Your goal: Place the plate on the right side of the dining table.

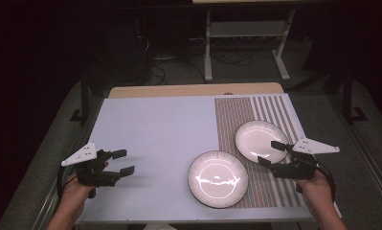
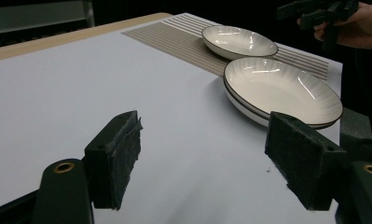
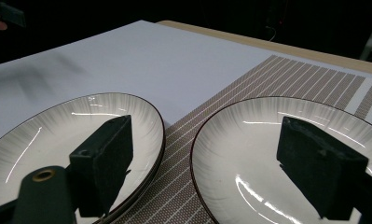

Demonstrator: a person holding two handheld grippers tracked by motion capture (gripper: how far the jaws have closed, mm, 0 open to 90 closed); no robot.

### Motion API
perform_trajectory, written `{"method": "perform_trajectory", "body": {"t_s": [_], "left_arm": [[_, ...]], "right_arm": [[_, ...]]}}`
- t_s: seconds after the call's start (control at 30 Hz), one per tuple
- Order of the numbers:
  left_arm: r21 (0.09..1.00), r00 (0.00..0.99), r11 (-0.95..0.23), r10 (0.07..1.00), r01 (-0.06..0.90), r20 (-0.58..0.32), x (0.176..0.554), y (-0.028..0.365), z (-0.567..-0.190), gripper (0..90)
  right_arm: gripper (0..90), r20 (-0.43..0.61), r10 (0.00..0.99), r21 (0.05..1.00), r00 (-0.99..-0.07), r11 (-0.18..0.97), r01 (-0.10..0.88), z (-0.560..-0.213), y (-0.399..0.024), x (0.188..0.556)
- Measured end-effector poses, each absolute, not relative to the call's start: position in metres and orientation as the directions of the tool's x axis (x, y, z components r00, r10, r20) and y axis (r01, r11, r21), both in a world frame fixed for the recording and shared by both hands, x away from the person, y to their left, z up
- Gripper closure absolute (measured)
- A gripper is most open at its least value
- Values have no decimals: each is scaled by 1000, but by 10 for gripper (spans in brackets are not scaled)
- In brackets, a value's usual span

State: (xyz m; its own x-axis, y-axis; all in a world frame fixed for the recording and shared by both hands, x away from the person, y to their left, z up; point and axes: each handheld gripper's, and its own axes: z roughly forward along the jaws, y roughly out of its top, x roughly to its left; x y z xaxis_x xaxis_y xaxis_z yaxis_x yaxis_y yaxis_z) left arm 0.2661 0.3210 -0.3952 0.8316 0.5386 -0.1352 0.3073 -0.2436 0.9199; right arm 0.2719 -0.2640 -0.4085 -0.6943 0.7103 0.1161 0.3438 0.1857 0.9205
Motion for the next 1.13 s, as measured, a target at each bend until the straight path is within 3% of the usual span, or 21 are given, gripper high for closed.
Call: {"method": "perform_trajectory", "body": {"t_s": [1.13], "left_arm": [[915,805,-226,574,335,-153,268,341,-406,243]], "right_arm": [[191,103,722,931,-684,172,322,-409,-271,270]]}}
